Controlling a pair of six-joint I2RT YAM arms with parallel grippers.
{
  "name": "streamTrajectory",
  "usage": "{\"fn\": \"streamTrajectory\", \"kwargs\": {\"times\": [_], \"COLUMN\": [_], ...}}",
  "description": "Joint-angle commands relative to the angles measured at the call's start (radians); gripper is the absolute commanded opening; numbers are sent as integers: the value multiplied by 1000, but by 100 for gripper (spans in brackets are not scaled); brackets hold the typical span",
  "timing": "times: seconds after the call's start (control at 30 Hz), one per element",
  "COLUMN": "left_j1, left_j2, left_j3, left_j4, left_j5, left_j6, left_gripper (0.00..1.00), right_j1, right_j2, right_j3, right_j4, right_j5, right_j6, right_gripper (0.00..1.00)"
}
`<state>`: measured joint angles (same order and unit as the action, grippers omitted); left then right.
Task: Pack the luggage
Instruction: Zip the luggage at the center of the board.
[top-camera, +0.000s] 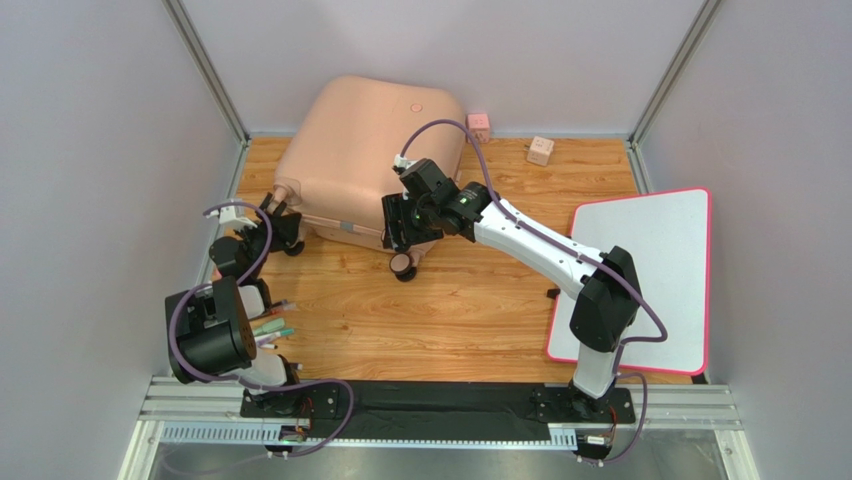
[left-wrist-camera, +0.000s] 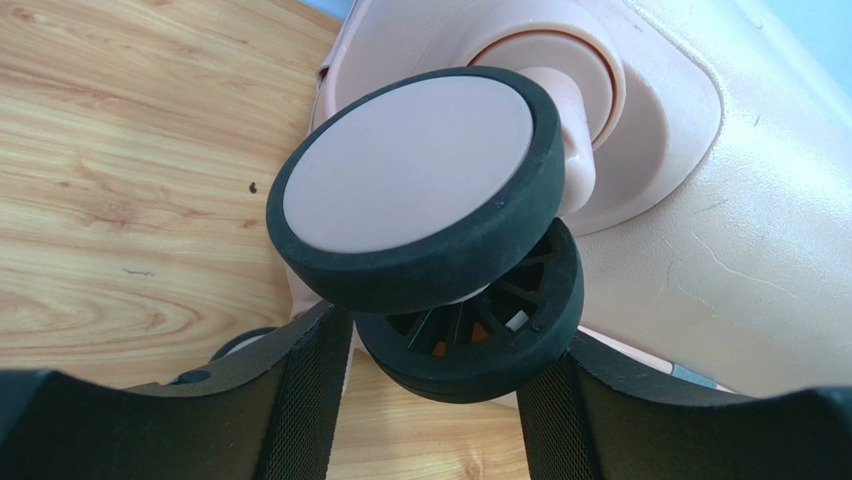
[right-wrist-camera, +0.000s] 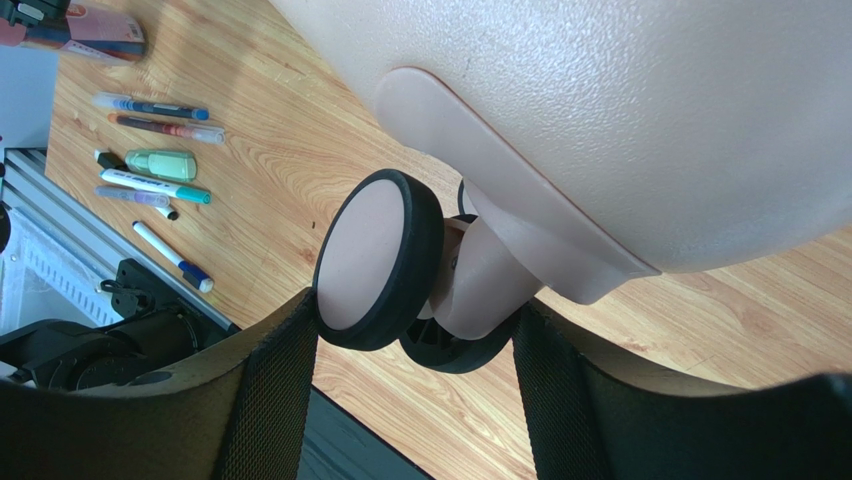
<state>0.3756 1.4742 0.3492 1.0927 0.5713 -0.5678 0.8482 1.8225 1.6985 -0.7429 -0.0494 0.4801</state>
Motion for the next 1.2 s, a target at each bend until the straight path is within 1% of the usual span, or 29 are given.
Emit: {"fn": "streamTrajectory", "kwargs": {"times": [0.0,0.03,0.07,0.13,0.17,0.27,0.43,0.6,0.7,0.83,0.93,1.03,1.17], "left_j1": [5,5,5,5,5,5,0,0,-3,-12,-20,-23,-27], "left_j2": [-25,-38,-70,-107,-133,-134,-118,-107,-97,-37,-15,-2,8], "left_j3": [30,33,34,46,54,88,89,120,125,146,154,165,180], "left_j4": [-46,-68,-135,-210,-287,-364,-335,-402,-386,-341,-318,-320,-327], "left_j5": [-13,-14,-16,-36,-48,-54,-79,-80,-64,17,55,62,88], "left_j6": [31,32,39,68,78,98,89,94,100,88,85,91,97], "left_gripper": [65,65,65,65,65,65,66,67,68,68,64,64,59], "right_j1": [-15,-15,-15,-15,-15,-15,-15,-17,-15,-15,-15,-15,-15], "right_j2": [-35,-40,-42,-45,-46,-43,-57,-57,-60,-54,-57,-63,-58], "right_j3": [-2,-2,-2,-2,-2,-7,-26,-26,-30,-31,-30,-31,-31], "right_j4": [162,162,162,160,162,166,177,180,181,183,183,183,185], "right_j5": [36,43,46,48,48,39,37,37,43,34,40,49,49], "right_j6": [-26,-26,-31,-31,-32,-26,-23,-23,-26,-21,-24,-32,-32], "right_gripper": [0,0,0,0,0,0,0,0,0,0,0,0,0]}}
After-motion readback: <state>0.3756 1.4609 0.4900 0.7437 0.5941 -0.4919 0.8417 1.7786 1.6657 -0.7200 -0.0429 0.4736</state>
